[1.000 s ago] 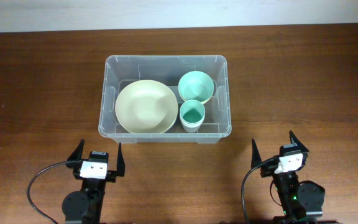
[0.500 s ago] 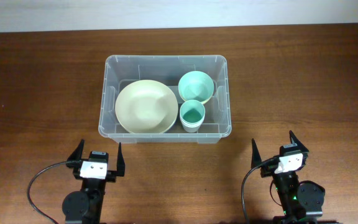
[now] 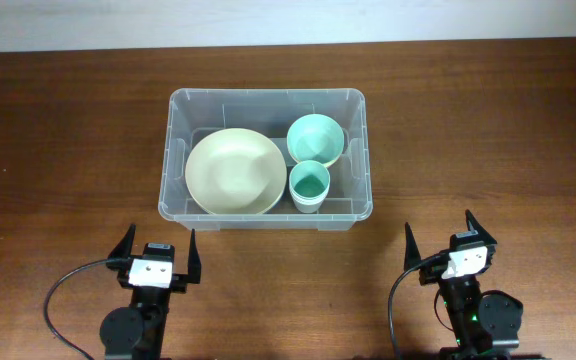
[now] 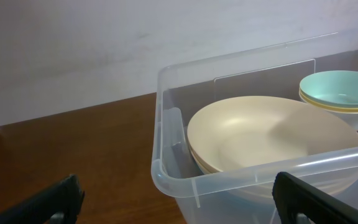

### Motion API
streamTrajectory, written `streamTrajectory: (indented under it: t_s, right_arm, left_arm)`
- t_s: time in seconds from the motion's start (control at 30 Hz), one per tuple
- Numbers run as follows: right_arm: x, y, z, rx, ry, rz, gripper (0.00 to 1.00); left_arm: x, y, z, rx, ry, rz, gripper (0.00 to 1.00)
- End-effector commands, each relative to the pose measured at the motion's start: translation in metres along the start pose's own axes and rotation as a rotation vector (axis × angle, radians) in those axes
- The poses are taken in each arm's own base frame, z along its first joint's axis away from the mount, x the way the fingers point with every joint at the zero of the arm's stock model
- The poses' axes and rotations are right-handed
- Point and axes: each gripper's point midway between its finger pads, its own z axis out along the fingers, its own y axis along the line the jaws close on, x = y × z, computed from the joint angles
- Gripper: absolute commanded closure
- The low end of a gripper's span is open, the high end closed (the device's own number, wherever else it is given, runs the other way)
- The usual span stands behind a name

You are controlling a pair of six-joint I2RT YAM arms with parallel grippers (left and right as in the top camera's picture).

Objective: Pack container

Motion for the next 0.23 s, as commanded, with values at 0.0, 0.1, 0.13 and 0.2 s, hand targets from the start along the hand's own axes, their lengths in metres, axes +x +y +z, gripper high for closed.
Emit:
streamTrajectory:
  t_s: [0.0, 0.1, 0.13, 0.2]
  right_arm:
    - [0.0024, -0.0035, -0.0003, 0.019, 0.003, 0.005, 0.01]
    - [0.0024, -0.0035, -0.0003, 0.019, 0.003, 0.005, 0.01]
    - [0.0024, -0.0035, -0.0003, 0.019, 0.003, 0.005, 0.01]
    - [0.0024, -0.0035, -0.0003, 0.019, 0.003, 0.005, 0.01]
  left_arm:
    - [0.0017, -0.0002, 0.0001, 0.002, 0.002, 0.012, 0.00]
    - [0.0017, -0.0002, 0.0001, 0.002, 0.002, 0.012, 0.00]
    - [0.0017, -0.0002, 0.0001, 0.002, 0.002, 0.012, 0.01]
    - [0.0017, -0.0002, 0.0001, 0.002, 0.002, 0.012, 0.00]
